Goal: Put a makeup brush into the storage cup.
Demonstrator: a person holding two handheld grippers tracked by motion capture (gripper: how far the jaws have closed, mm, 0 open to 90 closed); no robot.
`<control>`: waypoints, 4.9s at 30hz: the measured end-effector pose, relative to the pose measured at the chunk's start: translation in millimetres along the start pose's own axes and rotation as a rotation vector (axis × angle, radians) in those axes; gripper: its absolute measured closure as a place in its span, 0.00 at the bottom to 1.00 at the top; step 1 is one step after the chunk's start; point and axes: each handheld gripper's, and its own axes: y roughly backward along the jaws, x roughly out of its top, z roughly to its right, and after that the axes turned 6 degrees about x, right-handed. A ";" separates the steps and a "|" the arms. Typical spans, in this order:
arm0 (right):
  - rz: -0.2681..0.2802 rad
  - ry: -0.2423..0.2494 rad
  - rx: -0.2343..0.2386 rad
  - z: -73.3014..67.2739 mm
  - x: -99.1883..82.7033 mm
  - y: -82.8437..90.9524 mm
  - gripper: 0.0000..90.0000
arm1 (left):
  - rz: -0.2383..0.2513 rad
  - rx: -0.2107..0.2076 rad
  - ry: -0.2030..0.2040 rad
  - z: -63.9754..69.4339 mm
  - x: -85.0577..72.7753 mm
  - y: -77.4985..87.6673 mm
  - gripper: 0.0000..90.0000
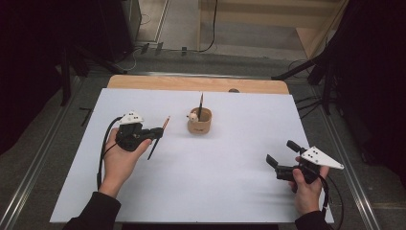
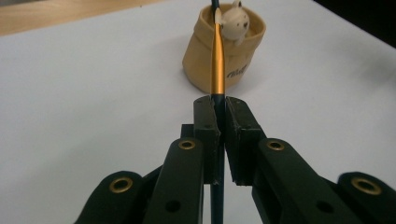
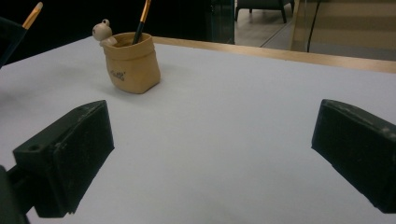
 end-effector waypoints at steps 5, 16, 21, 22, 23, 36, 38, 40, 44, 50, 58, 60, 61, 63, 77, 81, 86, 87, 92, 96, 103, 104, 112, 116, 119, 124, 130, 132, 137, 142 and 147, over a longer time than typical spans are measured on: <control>-0.003 0.001 0.001 -0.1 -0.1 0.0 0.00 | 0.073 0.010 -0.007 3.1 1.2 -0.3 0.94; -0.003 0.001 -0.003 0.0 -0.1 0.5 0.00 | 0.217 0.000 0.004 6.4 4.5 -2.3 0.94; -0.003 0.001 -0.005 -0.1 0.1 0.8 0.00 | 0.258 0.001 0.021 6.7 5.8 -3.5 0.94; -0.003 0.000 -0.004 0.0 0.0 0.8 0.00 | 0.270 0.000 0.023 6.6 6.4 -3.5 0.94; -0.004 0.001 -0.005 0.1 0.0 0.9 0.00 | 0.283 0.000 0.023 7.0 6.8 -3.4 0.94; -0.007 0.001 -0.006 -0.7 0.0 0.4 0.00 | 0.392 -0.002 0.039 13.9 16.9 -6.2 0.94; -0.006 0.003 -0.006 -0.6 -0.2 0.6 0.00 | 0.404 0.002 0.039 14.1 18.5 -6.9 0.94; -0.009 0.003 -0.008 -0.4 -0.4 1.0 0.00 | 0.413 0.005 0.041 14.0 20.1 -7.8 0.94; -0.008 0.000 -0.010 0.8 -0.9 1.7 0.00 | 0.439 -0.013 0.040 15.1 23.9 -9.9 0.94; -0.007 0.000 -0.010 1.0 -0.8 1.7 0.00 | 0.462 -0.017 0.041 17.2 28.6 -15.8 0.94; -0.010 0.003 -0.006 0.3 -0.5 0.3 0.00 | 0.505 -0.039 0.049 17.3 31.8 -21.0 0.94; -0.011 0.001 -0.004 0.1 -0.8 0.1 0.00 | 0.517 -0.037 0.054 16.6 32.8 -21.1 0.94; -0.011 0.003 -0.004 0.1 -1.1 0.2 0.00 | 0.524 -0.040 0.060 16.1 33.3 -21.2 0.94; -0.013 0.003 -0.004 0.2 -1.7 0.7 0.00 | 0.531 -0.038 0.061 15.6 35.0 -21.8 0.94; -0.013 0.002 -0.006 0.3 -1.8 0.5 0.00 | 0.595 -0.091 0.036 20.3 49.0 -42.1 0.94; -0.017 0.000 -0.007 0.8 -3.0 0.6 0.00 | 0.599 -0.115 0.047 21.1 52.4 -50.8 0.94; -0.012 -0.004 -0.008 2.1 -3.3 1.8 0.00 | 0.617 -0.134 0.063 17.8 58.1 -58.6 0.94; -0.010 -0.006 -0.008 2.2 -3.3 1.8 0.00 | 0.619 -0.132 0.062 16.6 59.3 -60.2 0.94; -0.013 -0.006 -0.010 2.7 -3.8 1.7 0.00 | 0.641 -0.133 0.086 10.1 64.6 -70.6 0.94; -0.015 -0.005 -0.009 3.3 -4.7 0.4 0.00 | 0.651 -0.134 0.093 7.4 68.2 -79.8 0.94; -0.014 -0.006 -0.009 4.5 -5.3 0.5 0.00 | 0.668 -0.145 0.106 6.0 71.0 -91.8 0.94; -0.013 -0.008 -0.009 4.6 -5.4 0.7 0.00 | 0.667 -0.137 0.098 6.0 70.8 -93.3 0.94; -0.012 -0.015 -0.007 5.5 -6.3 0.5 0.00 | 0.673 -0.121 0.075 8.1 67.6 -105.5 0.94; -0.012 -0.016 -0.008 5.6 -6.3 0.8 0.00 | 0.661 -0.106 0.080 7.1 63.9 -111.8 0.94; -0.012 -0.015 -0.009 5.8 -6.4 1.2 0.00 | 0.653 -0.115 0.080 7.6 62.1 -116.3 0.94; -0.012 -0.021 -0.008 6.2 -6.9 1.6 0.00 | 0.636 -0.113 0.079 8.9 57.1 -122.5 0.94; -0.009 -0.024 -0.008 6.4 -7.0 1.9 0.00 | 0.606 -0.095 0.111 5.5 42.9 -130.5 0.93; -0.009 -0.024 -0.009 6.3 -6.9 2.1 0.00 | 0.601 -0.093 0.121 4.2 39.9 -131.5 0.93; -0.012 -0.021 -0.007 6.5 -7.3 1.6 0.00 | 0.582 -0.094 0.124 3.7 36.2 -132.5 0.93; -0.012 -0.021 -0.005 6.2 -7.3 0.8 0.00 | 0.550 -0.094 0.125 4.0 32.6 -134.6 0.93; -0.013 -0.024 -0.006 6.3 -7.6 0.9 0.00 | 0.528 -0.099 0.124 2.8 31.0 -132.6 0.92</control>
